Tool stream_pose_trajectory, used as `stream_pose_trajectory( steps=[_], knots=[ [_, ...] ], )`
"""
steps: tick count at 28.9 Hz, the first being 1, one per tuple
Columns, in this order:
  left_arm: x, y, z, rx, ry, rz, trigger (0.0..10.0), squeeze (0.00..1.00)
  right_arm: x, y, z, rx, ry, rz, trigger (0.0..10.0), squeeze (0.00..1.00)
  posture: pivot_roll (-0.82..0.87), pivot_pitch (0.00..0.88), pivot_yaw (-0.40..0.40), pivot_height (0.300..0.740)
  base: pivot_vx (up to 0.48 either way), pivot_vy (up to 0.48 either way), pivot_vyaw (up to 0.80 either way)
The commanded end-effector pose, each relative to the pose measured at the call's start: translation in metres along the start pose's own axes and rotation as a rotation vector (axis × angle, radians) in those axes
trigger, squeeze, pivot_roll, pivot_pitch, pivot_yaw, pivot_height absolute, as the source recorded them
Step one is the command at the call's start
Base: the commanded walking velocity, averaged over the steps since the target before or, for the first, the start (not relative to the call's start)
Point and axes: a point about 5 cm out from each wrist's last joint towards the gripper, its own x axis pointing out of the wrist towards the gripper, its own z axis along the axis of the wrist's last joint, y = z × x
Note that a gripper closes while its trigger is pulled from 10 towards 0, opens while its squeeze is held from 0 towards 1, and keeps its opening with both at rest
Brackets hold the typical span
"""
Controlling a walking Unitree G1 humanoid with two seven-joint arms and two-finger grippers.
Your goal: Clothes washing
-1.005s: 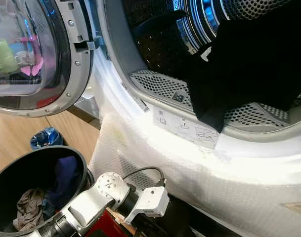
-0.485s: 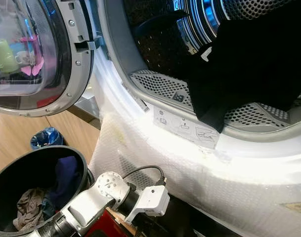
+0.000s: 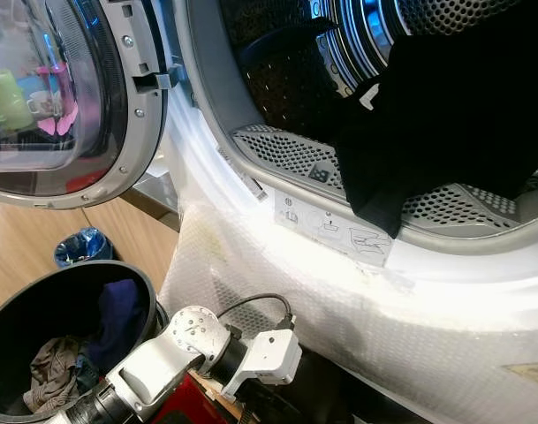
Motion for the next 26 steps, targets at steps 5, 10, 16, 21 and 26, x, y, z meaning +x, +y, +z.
stream_pose_trajectory(
  steps=[5, 10, 16, 21, 26],
  knots=[
    [-0.006, -0.003, 0.005, 0.011, -0.002, 0.003, 10.0, 1.00, 0.001, 0.002, 0.003, 0.001, -0.020, 0.009, 0.0, 0.00, 0.11, 0.090, 0.039, 0.740, 0.000, 0.000, 0.00],
    [-0.022, -0.007, 0.002, -0.024, 0.017, 0.012, 9.9, 1.00, 0.002, 0.000, 0.003, 0.001, -0.020, 0.002, 0.0, 0.00, 0.12, 0.092, 0.040, 0.740, 0.000, 0.000, 0.00],
    [-0.047, -0.020, -0.001, -0.070, 0.075, 0.007, 9.9, 1.00, 0.002, -0.002, 0.002, -0.002, -0.019, -0.016, 0.0, 0.00, 0.13, 0.092, 0.042, 0.740, 0.000, 0.000, 0.00],
    [-0.068, -0.031, -0.009, -0.106, 0.169, 0.024, 9.7, 1.00, 0.004, -0.004, 0.005, -0.003, -0.037, -0.030, 0.0, 0.00, 0.14, 0.095, 0.043, 0.740, 0.000, 0.000, 0.00],
    [-0.103, -0.036, -0.024, -0.097, 0.401, 0.126, 10.0, 1.00, 0.001, -0.010, 0.007, -0.013, -0.047, -0.060, 0.0, 0.00, 0.15, 0.096, 0.043, 0.740, 0.000, 0.000, 0.00]
  ],
)
